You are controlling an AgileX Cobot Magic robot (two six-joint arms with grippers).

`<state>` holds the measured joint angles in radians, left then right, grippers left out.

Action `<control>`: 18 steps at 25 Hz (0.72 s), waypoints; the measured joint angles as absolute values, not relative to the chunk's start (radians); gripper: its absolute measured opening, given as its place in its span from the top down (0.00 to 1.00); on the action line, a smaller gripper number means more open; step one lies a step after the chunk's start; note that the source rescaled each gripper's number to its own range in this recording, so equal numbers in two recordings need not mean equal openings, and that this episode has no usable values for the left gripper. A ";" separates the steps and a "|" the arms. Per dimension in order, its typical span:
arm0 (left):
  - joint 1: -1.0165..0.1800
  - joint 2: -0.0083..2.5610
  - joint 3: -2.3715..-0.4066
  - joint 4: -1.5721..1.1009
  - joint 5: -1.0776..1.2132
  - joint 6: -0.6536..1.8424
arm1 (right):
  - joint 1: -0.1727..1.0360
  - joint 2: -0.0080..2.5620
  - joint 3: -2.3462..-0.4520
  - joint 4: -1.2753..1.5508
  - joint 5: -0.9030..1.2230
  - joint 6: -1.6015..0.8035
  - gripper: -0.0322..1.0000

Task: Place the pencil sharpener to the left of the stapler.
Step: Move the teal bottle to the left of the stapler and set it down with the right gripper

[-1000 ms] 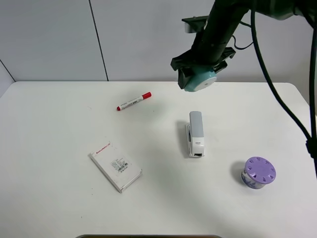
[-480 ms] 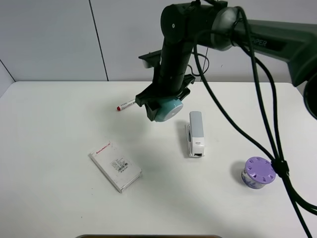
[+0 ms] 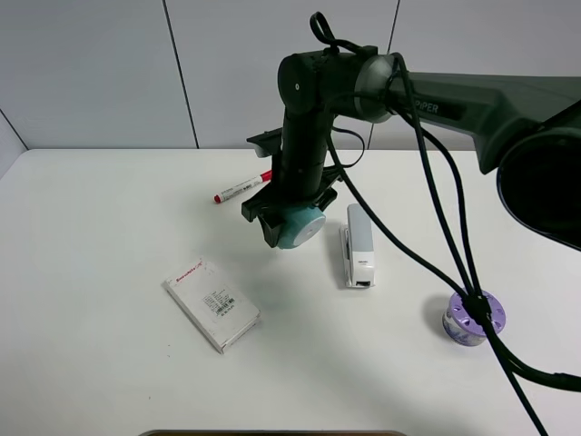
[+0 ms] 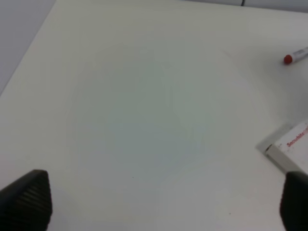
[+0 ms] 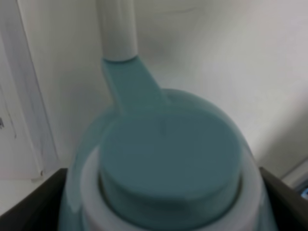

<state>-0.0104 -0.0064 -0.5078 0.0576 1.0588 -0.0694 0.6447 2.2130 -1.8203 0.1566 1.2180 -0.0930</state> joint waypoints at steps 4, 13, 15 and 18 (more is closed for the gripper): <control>-0.010 -0.006 -0.508 0.058 1.059 -0.069 | 0.645 2.242 -1.820 0.172 1.218 -0.094 0.97; -0.010 -0.006 -0.508 0.058 1.059 -0.069 | 0.645 2.283 -1.822 0.178 1.218 -0.105 0.97; -0.010 -0.006 -0.508 0.058 1.059 -0.069 | 0.645 2.296 -1.822 0.178 1.218 -0.107 0.97; -0.010 -0.006 -0.508 0.058 1.059 -0.069 | 0.645 2.309 -1.822 0.178 1.218 -0.107 0.97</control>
<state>-0.0104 -0.0064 -0.5078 0.0576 1.0588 -0.0694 0.6447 2.3090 -1.8222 0.1782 1.2180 -0.1067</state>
